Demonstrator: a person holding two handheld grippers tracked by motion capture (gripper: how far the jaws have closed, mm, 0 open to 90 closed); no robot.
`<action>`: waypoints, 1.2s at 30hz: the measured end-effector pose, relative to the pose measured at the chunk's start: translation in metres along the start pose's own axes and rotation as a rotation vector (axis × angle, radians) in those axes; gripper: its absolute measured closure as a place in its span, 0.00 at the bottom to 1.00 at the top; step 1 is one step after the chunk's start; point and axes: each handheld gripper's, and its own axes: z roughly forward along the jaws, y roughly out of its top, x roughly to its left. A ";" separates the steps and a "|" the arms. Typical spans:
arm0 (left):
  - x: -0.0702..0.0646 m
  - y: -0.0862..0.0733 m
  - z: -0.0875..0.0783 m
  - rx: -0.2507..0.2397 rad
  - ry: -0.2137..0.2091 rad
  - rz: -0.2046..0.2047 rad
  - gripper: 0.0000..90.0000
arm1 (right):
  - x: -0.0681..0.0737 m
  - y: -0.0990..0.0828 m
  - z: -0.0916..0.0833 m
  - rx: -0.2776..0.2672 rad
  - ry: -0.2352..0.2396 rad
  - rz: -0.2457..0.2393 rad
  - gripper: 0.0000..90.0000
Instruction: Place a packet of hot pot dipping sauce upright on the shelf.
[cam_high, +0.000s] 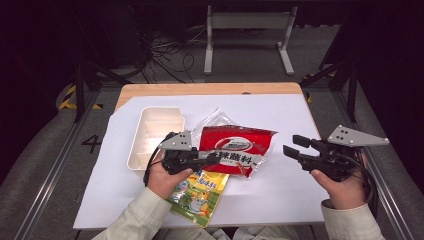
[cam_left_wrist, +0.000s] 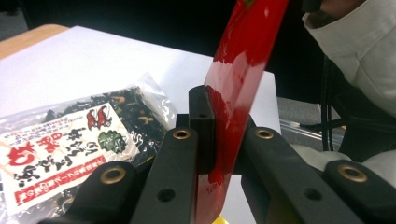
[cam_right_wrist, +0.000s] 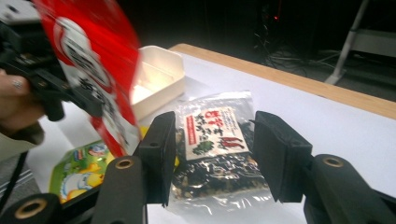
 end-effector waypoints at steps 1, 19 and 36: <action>0.000 0.000 -0.001 -0.001 0.001 -0.003 0.96 | -0.001 -0.001 0.000 0.003 0.000 0.006 0.55; 0.020 0.015 -0.050 -0.048 0.092 0.014 0.95 | -0.020 -0.012 0.001 0.023 -0.060 0.025 0.47; 0.058 0.019 -0.091 -0.046 0.188 0.031 0.95 | -0.034 -0.028 -0.003 0.057 -0.106 0.057 0.47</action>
